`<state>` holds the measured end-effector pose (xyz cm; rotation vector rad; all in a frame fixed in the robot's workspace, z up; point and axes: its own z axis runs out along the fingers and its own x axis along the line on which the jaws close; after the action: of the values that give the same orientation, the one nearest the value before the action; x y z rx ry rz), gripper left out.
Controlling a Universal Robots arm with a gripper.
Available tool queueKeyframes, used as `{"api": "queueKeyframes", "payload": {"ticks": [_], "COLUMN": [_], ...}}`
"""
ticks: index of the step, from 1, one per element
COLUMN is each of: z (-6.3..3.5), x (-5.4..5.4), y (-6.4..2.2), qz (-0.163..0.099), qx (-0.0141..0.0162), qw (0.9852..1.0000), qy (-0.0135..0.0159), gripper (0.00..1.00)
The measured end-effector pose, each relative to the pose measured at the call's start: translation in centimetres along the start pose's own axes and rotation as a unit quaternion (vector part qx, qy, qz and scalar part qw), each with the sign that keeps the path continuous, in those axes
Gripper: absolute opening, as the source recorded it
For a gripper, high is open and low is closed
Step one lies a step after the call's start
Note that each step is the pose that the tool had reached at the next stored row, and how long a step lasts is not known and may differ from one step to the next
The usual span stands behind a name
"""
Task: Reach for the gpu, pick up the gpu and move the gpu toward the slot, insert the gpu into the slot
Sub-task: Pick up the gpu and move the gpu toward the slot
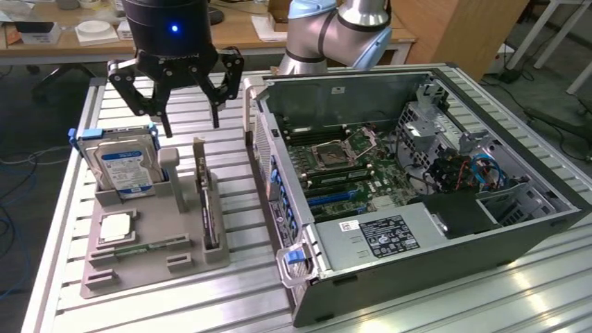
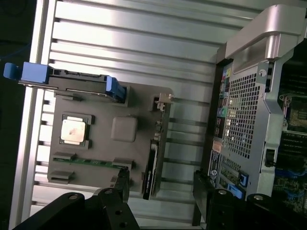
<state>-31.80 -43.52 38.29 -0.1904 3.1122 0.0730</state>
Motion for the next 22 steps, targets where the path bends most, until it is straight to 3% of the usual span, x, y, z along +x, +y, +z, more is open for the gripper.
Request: {"api": "queueKeyframes", "payload": {"ticks": [22], "z": [1.94], "x": [0.1], "y": [-0.38], "qz": [0.02], "qx": [0.0006], "qw": [0.9998], "qy": [-0.0009], "gripper": [0.65]}}
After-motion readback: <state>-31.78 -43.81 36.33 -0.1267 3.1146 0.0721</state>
